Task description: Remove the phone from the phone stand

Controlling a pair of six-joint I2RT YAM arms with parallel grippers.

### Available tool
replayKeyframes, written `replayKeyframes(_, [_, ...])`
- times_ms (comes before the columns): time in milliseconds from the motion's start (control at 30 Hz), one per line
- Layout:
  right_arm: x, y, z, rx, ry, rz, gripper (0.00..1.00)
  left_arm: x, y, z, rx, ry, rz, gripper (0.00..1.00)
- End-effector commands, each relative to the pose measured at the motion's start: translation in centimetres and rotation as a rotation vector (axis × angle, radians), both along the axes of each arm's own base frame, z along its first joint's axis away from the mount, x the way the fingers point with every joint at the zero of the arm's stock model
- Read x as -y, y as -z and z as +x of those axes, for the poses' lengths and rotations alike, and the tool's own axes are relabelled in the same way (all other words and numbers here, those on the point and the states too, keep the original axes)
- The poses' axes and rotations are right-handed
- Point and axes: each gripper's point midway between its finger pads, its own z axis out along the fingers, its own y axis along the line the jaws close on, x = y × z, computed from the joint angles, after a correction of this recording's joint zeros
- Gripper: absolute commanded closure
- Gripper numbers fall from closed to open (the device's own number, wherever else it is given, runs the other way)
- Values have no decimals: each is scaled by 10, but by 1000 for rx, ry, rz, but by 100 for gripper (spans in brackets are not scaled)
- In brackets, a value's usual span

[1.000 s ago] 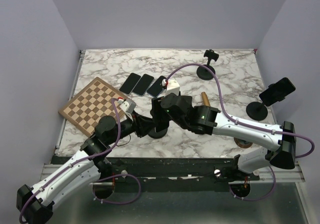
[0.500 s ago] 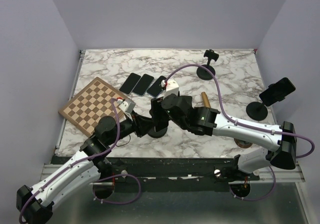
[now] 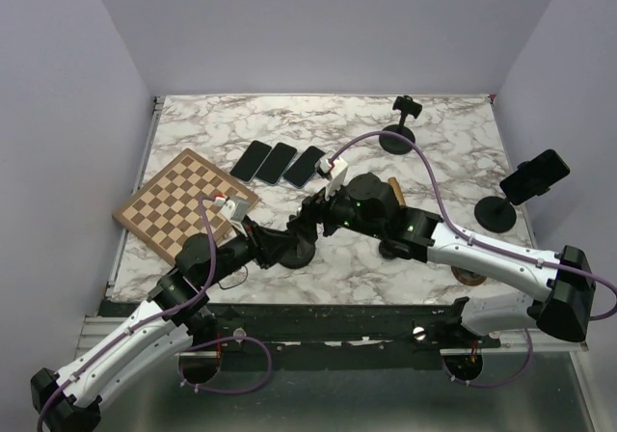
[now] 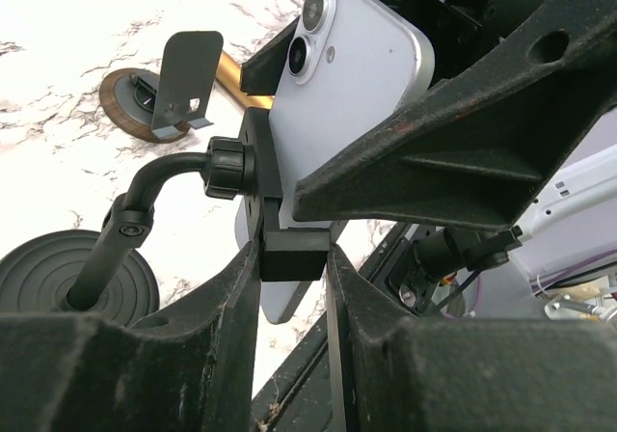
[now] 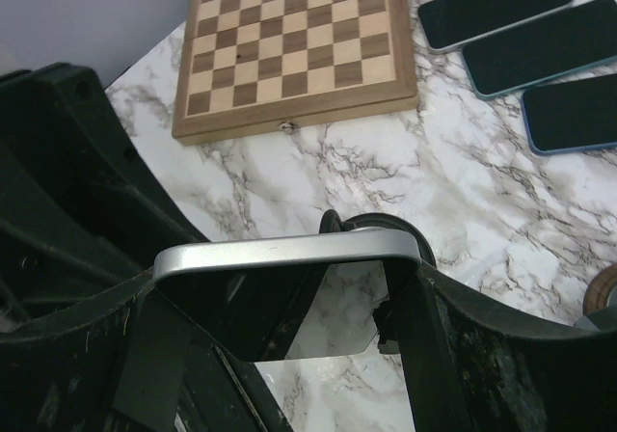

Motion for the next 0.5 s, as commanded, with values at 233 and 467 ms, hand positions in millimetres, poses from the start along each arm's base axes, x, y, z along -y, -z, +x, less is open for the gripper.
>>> replayKeyframes(233, [-13, -30, -58, -58, -415, 112, 99, -3, 29, -2, -75, -1, 61, 100])
replayKeyframes(467, [-11, -92, -91, -156, -493, 358, 99, -7, 27, -3, -49, -9, 73, 100])
